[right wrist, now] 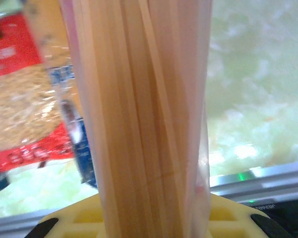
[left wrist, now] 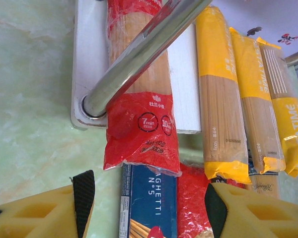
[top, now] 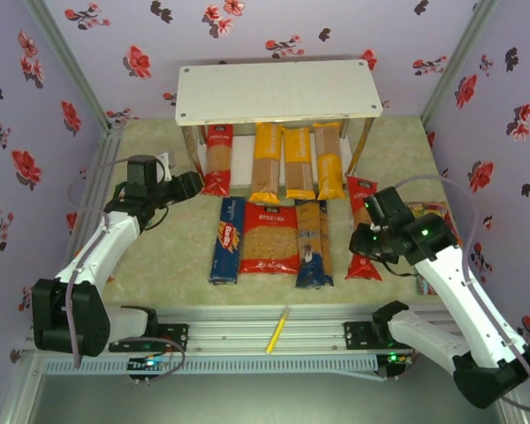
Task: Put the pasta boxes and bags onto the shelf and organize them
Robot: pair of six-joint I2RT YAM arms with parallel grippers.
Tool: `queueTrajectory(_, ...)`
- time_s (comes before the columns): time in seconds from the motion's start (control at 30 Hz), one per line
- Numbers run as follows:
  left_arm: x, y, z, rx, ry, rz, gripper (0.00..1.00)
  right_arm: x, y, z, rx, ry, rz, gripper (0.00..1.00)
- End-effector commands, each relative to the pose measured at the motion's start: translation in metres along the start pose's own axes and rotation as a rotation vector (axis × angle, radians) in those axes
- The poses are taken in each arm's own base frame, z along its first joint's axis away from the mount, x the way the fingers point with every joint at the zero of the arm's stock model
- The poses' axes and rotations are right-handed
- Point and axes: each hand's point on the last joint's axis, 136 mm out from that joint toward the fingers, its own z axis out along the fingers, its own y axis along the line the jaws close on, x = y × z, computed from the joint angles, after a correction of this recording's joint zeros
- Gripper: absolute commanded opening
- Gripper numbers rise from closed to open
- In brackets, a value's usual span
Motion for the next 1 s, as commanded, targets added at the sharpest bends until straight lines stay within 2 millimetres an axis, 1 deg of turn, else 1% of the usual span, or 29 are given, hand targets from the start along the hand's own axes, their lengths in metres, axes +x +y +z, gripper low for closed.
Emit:
queueTrajectory(0.0,-0.013,-0.004,-0.005,-0.010,-0.028,0.024,0.62,-0.027,0.054,-0.008,-0.177,-0.086,-0.041,0.00)
queueTrajectory(0.17,-0.015,-0.006,-0.010,-0.012,-0.036,0.026,0.62,-0.046,0.128,0.019,-0.393,-0.069,-0.055,0.00)
queueTrajectory(0.27,-0.015,-0.005,-0.013,-0.018,-0.038,0.031,0.63,-0.062,0.163,0.031,-0.461,-0.083,-0.073,0.00)
queueTrajectory(0.47,-0.018,-0.006,-0.018,-0.025,-0.042,0.036,0.63,-0.106,0.221,0.040,-0.535,-0.138,-0.100,0.00)
queueTrajectory(0.53,-0.018,-0.005,-0.019,-0.026,-0.044,0.036,0.63,-0.116,0.234,0.047,-0.543,-0.146,-0.099,0.00)
queueTrajectory(0.63,-0.019,-0.004,-0.021,-0.030,-0.048,0.033,0.63,-0.130,0.251,0.062,-0.543,-0.150,-0.095,0.00)
queueTrajectory(0.77,-0.020,-0.004,-0.024,-0.028,-0.052,0.034,0.63,-0.144,0.271,0.083,-0.544,-0.140,-0.092,0.00)
queueTrajectory(0.97,-0.020,-0.002,-0.027,-0.033,-0.057,0.032,0.63,-0.164,0.298,0.102,-0.557,-0.168,-0.088,0.00)
